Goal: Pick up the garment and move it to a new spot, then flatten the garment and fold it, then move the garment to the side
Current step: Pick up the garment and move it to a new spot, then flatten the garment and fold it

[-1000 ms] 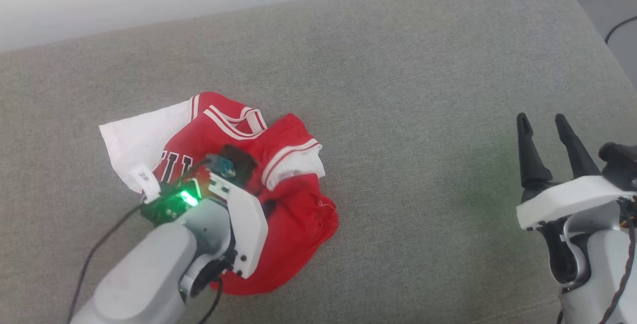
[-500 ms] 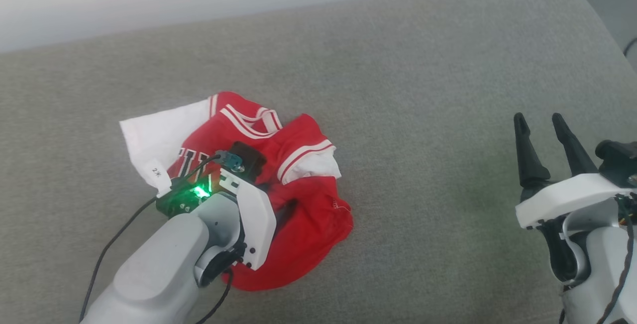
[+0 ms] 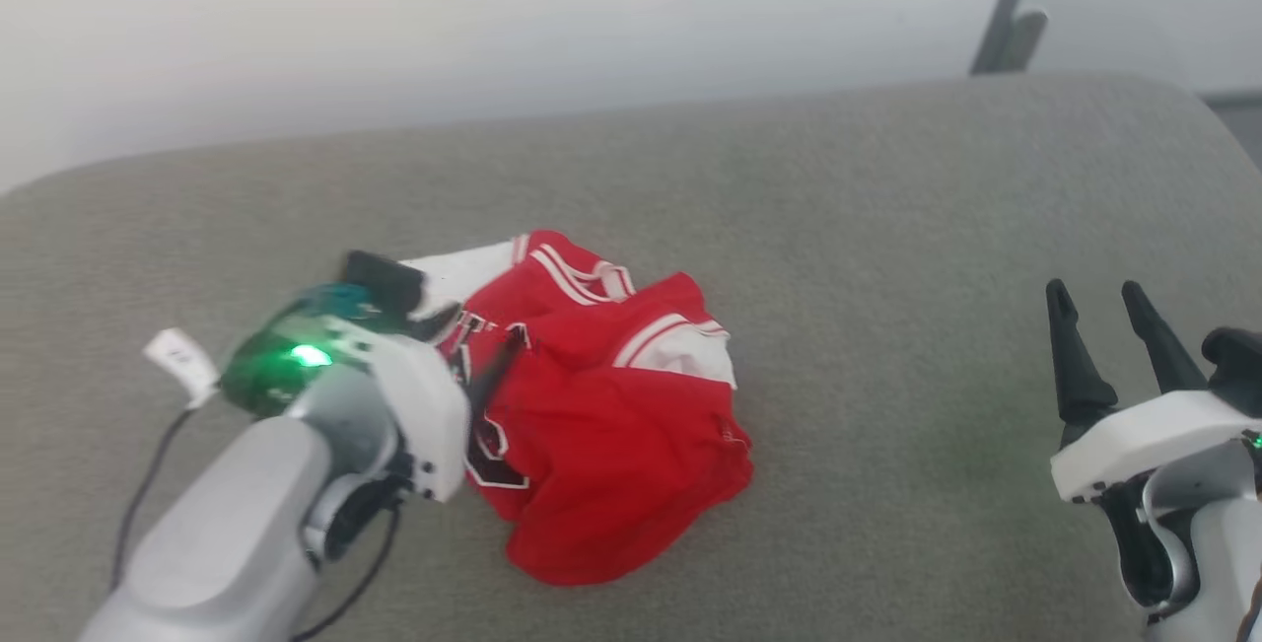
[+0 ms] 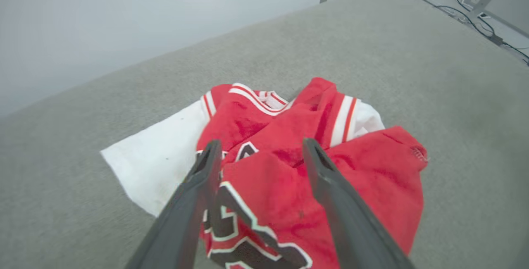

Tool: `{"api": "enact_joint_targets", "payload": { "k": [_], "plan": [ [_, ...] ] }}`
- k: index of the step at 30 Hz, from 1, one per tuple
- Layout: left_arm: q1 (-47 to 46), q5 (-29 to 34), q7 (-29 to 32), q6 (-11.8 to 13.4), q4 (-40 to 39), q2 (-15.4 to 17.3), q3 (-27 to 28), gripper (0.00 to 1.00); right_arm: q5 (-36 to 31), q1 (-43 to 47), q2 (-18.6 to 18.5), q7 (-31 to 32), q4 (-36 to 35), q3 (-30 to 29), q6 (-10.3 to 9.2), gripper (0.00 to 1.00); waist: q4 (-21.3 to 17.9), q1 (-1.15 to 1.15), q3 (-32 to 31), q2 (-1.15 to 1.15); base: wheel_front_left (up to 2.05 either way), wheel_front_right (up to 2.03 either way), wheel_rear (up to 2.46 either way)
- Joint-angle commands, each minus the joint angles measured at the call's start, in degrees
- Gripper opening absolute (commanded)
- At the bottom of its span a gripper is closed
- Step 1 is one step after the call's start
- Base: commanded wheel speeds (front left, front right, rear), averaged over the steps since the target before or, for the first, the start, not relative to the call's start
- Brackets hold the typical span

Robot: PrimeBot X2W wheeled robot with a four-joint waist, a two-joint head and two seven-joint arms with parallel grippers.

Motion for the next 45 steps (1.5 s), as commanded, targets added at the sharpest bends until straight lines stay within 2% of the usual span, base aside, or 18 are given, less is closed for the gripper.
{"api": "enact_joint_targets", "payload": {
  "k": [1,13,22,29,35,45],
  "plan": [
    [0.93,-0.53,-0.74,0.38,-0.55,0.37,0.62,1.0,-0.39,0.67,-0.15,0.3,-0.36,-0.17,0.03,1.0,1.55,0.0,-1.57,0.0,0.0,0.0,0.0],
    [11.81,-2.48,-13.56,5.97,-6.73,7.35,10.3,1.0,-0.69,4.76,-0.29,2.06,-2.96,-2.3,0.03,1.0,6.05,0.0,-5.07,0.0,0.0,0.0,0.0],
    [20.52,-3.96,-23.84,8.4,-7.79,9.9,16.29,1.0,-1.18,6.71,0.49,2.76,-4.68,-4.13,0.03,1.0,7.95,0.0,-5.82,0.0,0.0,0.0,0.0],
    [25.42,-5.31,-27.28,8.75,-7.58,10.61,19.05,1.0,-1.14,7.35,1.11,2.67,-5.23,-4.83,0.03,1.0,8.6,0.0,-6.02,0.0,0.0,0.0,0.0],
    [27.97,-4.23,-28.74,7.48,-8.15,10.98,19.77,1.0,-1.13,8.12,1.54,2.3,-5.13,-5.42,0.03,1.0,8.89,0.0,-6.17,0.0,0.0,0.0,0.0],
    [29.2,-3.49,-29.45,6.81,-8.78,10.33,21.27,1.0,-1.1,8.33,1.31,2.96,-5.51,-5.56,0.03,1.0,8.45,0.0,-6.18,0.0,0.0,0.0,0.0]
  ]
}}
